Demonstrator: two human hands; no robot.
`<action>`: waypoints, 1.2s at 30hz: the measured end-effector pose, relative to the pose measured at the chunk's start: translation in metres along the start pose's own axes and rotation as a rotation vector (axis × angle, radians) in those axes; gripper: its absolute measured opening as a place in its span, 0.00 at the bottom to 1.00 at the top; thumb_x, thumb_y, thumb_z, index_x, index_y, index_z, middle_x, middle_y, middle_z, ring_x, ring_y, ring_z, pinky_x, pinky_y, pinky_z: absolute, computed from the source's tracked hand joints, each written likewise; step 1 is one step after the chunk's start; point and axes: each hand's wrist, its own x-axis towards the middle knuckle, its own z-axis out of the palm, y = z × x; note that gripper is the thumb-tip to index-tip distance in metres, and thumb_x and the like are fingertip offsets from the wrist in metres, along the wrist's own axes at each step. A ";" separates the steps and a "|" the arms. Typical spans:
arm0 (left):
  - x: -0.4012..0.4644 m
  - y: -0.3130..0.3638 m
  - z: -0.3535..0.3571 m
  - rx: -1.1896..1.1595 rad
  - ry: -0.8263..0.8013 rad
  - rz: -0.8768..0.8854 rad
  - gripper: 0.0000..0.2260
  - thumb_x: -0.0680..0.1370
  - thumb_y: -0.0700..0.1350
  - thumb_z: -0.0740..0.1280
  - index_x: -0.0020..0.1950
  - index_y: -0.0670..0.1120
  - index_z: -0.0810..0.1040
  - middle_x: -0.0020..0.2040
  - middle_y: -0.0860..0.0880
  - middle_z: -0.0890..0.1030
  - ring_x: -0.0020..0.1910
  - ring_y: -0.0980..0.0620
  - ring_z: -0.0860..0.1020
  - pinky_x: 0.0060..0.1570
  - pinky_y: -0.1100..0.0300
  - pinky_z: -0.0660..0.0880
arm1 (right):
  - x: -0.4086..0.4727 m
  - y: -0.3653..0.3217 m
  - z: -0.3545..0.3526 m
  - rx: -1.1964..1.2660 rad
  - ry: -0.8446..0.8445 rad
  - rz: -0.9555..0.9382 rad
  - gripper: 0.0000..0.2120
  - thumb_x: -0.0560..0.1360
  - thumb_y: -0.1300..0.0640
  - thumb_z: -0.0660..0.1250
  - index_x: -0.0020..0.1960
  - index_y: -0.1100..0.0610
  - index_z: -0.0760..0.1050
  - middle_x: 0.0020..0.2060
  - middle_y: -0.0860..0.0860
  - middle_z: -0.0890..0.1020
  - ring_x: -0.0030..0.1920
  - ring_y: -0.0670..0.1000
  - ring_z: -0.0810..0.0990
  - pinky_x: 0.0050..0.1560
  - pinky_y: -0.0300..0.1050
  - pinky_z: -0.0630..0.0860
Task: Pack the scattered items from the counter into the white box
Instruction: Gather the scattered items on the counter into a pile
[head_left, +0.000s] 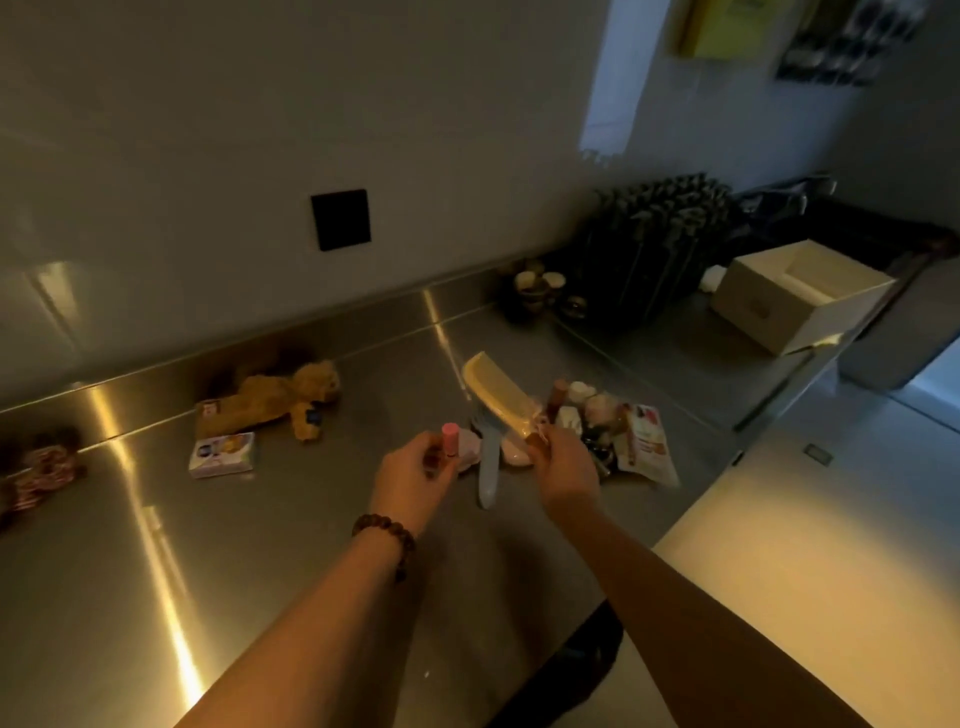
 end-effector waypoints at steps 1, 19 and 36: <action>0.008 0.004 0.009 -0.015 0.013 -0.005 0.06 0.72 0.50 0.70 0.44 0.58 0.74 0.40 0.59 0.78 0.40 0.62 0.76 0.39 0.66 0.72 | 0.015 0.004 -0.004 -0.005 -0.016 -0.014 0.13 0.79 0.57 0.59 0.62 0.58 0.72 0.58 0.57 0.77 0.57 0.56 0.75 0.60 0.50 0.71; 0.074 -0.015 0.035 0.157 0.182 -0.267 0.03 0.74 0.47 0.68 0.46 0.50 0.77 0.40 0.53 0.78 0.40 0.54 0.76 0.40 0.59 0.72 | 0.176 0.036 0.030 -0.378 -0.609 -0.373 0.15 0.79 0.59 0.60 0.65 0.57 0.73 0.58 0.57 0.78 0.57 0.55 0.76 0.49 0.37 0.64; 0.084 0.007 0.092 0.092 -0.161 0.027 0.03 0.75 0.52 0.65 0.46 0.54 0.76 0.38 0.58 0.77 0.38 0.60 0.74 0.39 0.69 0.67 | 0.143 0.038 0.002 -0.130 -0.196 -0.347 0.10 0.79 0.55 0.60 0.53 0.56 0.78 0.45 0.49 0.75 0.45 0.45 0.72 0.49 0.41 0.68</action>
